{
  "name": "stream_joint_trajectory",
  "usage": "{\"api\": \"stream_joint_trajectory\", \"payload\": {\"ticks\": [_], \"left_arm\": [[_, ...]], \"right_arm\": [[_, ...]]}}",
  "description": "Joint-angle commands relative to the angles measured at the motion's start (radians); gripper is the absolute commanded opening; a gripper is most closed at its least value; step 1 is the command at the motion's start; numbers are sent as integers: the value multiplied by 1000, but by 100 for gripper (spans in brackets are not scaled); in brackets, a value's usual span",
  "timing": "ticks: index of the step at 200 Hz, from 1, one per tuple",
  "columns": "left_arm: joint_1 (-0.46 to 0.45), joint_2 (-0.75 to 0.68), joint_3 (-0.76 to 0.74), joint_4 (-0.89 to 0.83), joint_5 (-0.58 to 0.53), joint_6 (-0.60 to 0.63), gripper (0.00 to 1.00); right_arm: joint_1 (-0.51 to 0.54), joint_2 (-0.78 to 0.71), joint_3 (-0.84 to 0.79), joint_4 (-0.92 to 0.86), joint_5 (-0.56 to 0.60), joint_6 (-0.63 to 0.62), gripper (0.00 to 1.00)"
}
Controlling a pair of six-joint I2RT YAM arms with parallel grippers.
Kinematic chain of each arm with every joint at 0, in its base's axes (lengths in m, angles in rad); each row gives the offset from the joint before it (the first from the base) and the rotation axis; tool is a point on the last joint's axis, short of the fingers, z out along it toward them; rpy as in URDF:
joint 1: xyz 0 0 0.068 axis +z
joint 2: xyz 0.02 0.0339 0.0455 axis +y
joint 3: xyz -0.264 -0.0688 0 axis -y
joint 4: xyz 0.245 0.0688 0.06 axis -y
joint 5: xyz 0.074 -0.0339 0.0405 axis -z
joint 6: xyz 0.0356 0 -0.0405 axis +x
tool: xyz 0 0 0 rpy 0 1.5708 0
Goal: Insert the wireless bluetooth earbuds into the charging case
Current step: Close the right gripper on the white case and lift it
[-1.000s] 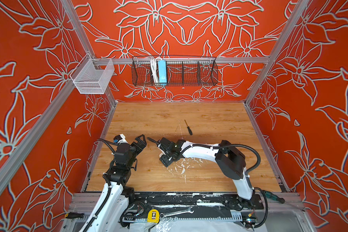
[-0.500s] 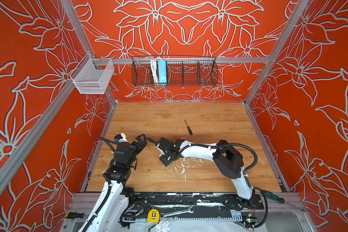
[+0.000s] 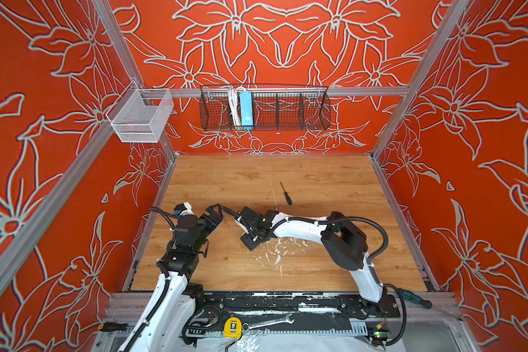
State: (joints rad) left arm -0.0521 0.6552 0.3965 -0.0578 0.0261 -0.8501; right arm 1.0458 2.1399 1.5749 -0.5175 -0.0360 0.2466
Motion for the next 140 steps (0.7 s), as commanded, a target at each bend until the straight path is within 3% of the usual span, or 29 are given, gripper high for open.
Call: {"api": "stream_joint_trajectory", "payload": {"ticks": [1,73,110,140], "left_arm": [[9,8,13,26,12,-12,98],[23,27,15,36,50,-26,98],[29,63,19,55,89,-30,98],[32,120,32,117,184,-8,98]], "right_arm": [[-7,35,15,-24,-17,-7,59],[-7,28,14,-28,-13,-8,47],[-7,-71,-73,54,-5,-4,43],[-7,-203,-191,159,34,-18,40]]}}
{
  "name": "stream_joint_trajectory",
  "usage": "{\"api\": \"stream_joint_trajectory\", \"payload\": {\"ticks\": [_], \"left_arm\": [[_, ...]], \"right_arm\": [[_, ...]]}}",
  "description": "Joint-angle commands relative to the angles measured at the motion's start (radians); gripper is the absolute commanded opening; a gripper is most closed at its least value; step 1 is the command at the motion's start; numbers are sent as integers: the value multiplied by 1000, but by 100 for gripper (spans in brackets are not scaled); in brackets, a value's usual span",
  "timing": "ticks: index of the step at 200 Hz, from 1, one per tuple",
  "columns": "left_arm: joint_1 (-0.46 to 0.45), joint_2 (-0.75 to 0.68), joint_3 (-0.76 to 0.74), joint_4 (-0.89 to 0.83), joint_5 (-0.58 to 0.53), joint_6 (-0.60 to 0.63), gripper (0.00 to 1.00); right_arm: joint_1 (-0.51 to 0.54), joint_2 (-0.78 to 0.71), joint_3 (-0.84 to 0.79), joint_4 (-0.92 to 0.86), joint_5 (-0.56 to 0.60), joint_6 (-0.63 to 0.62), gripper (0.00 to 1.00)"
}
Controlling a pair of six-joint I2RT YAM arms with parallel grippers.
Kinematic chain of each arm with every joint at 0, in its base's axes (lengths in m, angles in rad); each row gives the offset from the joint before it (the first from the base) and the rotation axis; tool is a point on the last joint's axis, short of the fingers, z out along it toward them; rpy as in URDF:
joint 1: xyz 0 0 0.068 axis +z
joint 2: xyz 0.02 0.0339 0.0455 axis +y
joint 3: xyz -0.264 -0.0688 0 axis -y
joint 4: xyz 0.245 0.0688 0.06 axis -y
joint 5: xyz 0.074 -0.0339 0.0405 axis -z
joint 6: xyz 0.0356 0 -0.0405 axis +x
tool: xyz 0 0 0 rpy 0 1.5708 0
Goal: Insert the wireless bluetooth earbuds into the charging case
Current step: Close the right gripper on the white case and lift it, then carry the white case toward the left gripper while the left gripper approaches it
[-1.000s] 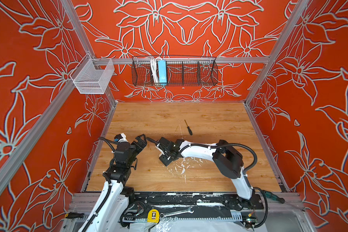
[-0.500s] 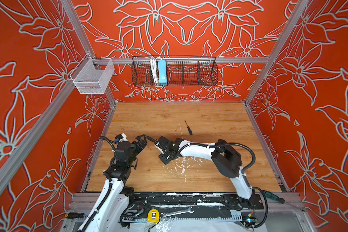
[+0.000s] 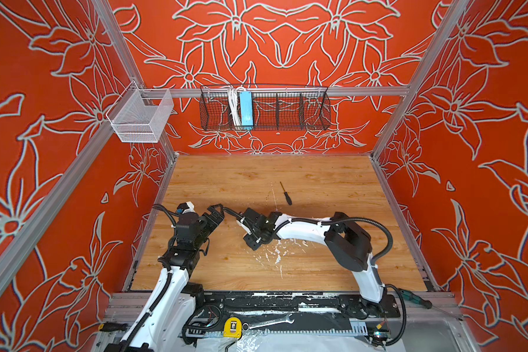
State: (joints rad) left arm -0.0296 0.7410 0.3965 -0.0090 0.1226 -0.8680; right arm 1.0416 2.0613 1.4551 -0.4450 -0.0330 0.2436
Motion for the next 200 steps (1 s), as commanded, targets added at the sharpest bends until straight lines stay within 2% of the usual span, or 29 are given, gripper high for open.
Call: {"api": "stream_joint_trajectory", "payload": {"ticks": [1,44,93,115,127,149,165,200], "left_arm": [[10,36,33,69,90,10,98],[10,119,74,199,319,50,82],[7,165,88,363,497,39,82],[-10,189,102,458,587,31,81],[-42,203,127,471,616,54,81],[-129,238,179,476,666,116,78],[-195,274,204,500,701,156,76],[-297,254,217,503,719,260,75]], "right_arm": [[-3,-130,-76,91,34,-17,39],[-4,-464,-375,365,103,-125,36],[-3,-837,-680,620,155,-288,28],[-3,-947,-758,692,160,-357,19],[-3,-989,-772,691,154,-395,13],[-3,-1060,-784,677,137,-443,13],[-3,-1099,-794,672,193,-463,13],[-3,-1181,-831,696,301,-502,13]]}}
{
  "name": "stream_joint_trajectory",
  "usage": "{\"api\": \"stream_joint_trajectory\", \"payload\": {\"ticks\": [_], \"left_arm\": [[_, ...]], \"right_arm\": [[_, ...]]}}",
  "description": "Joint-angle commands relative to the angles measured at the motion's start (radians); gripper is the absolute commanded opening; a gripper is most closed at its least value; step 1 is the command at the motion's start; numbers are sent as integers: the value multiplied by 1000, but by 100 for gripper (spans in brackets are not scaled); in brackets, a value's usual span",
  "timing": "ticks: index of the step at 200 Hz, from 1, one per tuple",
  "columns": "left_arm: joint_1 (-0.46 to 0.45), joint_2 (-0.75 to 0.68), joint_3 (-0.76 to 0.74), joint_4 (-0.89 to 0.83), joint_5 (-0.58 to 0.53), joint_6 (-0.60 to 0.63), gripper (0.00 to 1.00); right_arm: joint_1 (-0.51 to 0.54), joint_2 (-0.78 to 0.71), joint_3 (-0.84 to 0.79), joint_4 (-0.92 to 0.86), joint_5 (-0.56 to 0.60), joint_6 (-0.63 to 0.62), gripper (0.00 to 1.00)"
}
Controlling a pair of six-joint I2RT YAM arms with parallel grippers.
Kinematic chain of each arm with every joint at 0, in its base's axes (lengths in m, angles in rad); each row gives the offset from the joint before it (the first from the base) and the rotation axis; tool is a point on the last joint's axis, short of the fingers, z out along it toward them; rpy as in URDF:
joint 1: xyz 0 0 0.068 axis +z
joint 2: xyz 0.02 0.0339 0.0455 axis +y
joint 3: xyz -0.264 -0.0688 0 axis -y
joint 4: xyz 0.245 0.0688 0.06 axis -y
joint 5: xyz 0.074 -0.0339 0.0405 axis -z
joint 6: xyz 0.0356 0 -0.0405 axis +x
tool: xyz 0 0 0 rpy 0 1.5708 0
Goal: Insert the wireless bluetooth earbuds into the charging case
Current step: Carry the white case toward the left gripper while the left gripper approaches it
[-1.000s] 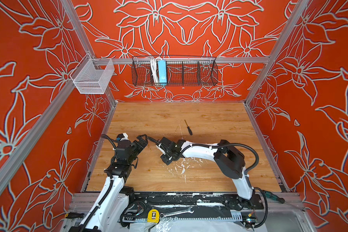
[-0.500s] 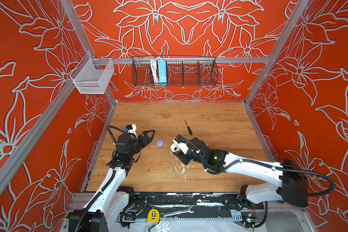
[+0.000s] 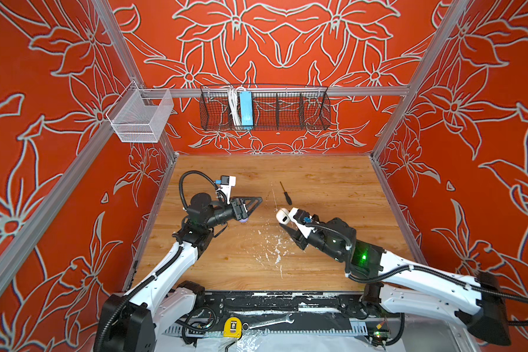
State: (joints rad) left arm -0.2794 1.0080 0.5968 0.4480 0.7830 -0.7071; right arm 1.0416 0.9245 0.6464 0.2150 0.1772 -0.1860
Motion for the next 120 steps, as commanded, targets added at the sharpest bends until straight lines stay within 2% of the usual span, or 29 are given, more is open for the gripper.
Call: {"api": "stream_joint_trajectory", "payload": {"ticks": [1,17,42,82,120], "left_arm": [[-49,-13,17,45,58,103,75],[-71,-60,10,61,69,126,75],[-94,-77,17,61,85,147,75],[-129,-45,54,27,118,175,73],[-172,-29,95,-51,123,252,68]], "right_arm": [[-3,-46,-23,35,92,-72,13],[-3,-65,-23,20,93,-76,14],[-3,-57,-6,-13,17,-69,15],[0,-14,39,-71,-32,-80,15],[5,-12,48,-92,-32,-104,15]]}}
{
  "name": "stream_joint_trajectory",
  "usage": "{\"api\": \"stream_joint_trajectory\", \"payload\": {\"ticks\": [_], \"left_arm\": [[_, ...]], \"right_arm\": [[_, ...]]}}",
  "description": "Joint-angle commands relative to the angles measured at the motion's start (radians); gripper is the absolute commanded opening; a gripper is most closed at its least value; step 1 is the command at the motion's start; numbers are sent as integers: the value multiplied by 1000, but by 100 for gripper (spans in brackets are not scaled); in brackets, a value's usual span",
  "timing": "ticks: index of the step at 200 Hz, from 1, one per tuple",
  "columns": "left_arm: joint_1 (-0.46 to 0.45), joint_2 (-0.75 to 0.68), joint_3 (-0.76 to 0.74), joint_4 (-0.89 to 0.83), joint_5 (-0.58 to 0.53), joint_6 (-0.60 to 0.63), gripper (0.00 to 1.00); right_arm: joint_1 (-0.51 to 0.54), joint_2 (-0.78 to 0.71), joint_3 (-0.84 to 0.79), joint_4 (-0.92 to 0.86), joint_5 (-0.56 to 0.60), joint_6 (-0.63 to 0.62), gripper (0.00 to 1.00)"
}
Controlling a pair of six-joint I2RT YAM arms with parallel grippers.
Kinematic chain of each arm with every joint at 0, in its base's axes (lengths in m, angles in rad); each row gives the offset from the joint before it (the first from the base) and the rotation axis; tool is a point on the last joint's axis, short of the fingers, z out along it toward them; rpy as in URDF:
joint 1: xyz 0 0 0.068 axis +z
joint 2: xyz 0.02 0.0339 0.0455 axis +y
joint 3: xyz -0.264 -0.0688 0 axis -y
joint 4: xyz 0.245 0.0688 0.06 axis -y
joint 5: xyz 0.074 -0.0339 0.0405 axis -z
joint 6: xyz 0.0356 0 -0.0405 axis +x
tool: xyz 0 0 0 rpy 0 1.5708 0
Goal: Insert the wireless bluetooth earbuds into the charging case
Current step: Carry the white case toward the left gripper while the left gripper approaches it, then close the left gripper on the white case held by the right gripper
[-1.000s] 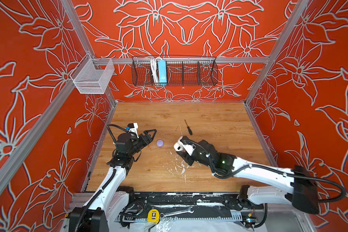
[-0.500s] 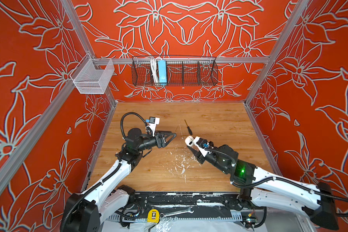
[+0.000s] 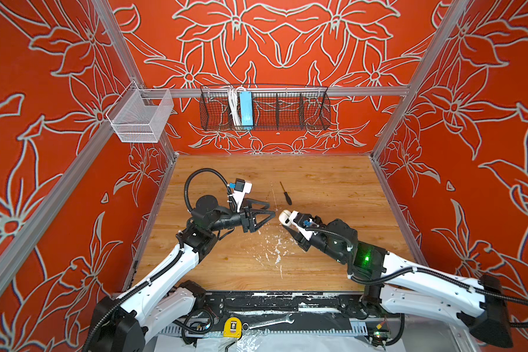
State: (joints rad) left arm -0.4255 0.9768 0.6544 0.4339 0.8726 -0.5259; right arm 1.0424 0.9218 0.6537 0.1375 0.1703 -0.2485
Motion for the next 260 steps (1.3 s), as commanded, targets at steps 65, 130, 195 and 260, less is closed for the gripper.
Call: {"api": "stream_joint_trajectory", "payload": {"ticks": [65,130,195,260], "left_arm": [[-137,106,125,-205,29,251,63],[-180,126,165,-298,-30,320,51],[-187,125,173,-311,-42,319,39],[-188,116,175,-336,-92,328,42]], "right_arm": [[4,-70,35,-38,-31,-50,15],[5,-63,39,-41,-16,-54,15],[5,-58,35,-39,-26,-57,15],[11,-39,41,-47,-32,-75,15]]}}
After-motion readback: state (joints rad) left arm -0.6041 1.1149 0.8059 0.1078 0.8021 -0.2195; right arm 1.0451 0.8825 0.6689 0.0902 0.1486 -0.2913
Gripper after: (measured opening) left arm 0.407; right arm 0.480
